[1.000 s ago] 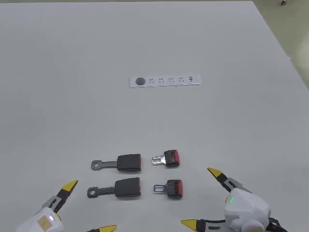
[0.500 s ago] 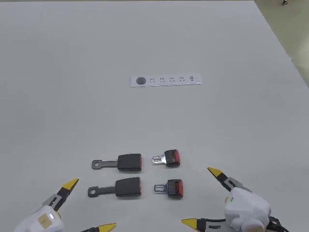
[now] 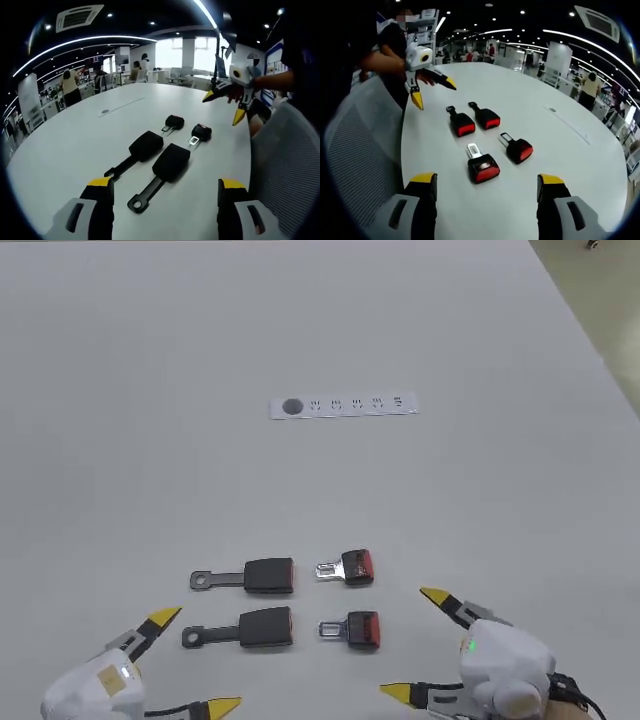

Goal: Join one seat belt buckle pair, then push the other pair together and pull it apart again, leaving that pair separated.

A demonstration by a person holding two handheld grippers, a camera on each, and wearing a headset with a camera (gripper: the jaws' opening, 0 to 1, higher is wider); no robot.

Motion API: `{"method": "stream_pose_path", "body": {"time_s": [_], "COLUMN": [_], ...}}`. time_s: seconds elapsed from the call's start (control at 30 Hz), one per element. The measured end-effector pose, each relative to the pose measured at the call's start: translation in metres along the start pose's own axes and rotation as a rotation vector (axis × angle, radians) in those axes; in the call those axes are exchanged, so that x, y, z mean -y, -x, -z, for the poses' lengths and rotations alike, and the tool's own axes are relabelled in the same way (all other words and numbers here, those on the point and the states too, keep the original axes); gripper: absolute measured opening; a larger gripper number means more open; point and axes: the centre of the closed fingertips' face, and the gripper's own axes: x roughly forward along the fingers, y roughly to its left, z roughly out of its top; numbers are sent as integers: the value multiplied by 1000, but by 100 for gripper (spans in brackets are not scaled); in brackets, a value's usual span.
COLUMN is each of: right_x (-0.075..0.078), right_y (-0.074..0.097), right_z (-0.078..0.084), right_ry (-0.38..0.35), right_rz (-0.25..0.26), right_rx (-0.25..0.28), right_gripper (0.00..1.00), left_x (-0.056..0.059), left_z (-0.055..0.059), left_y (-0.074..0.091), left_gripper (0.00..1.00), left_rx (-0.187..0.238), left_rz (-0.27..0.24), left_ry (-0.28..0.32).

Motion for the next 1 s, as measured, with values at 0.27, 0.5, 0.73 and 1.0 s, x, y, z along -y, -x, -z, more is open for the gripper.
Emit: {"method": "stream_pose_path", "body": {"time_s": [0.27, 0.5, 0.73, 1.0], "right_x": [-1, 1, 4, 5], "right_y": [-5, -10, -18, -26], "right_z": [1, 5, 8, 10], "right_ry": [30, 79, 123, 160], "right_rz": [-33, -61, -91, -127], "right_rx": [-20, -51, -73, -95], "right_gripper": [74, 64, 57, 51], "left_x": [0, -4, -5, -3], "left_z": [2, 3, 6, 12], "left_y": [-10, -21, -33, -44], "left_gripper": [78, 71, 64, 59], "left_rx": [-49, -96, -163, -227], "left_rz": [61, 95, 129, 185], "left_ry": [-42, -101, -165, -199]}}
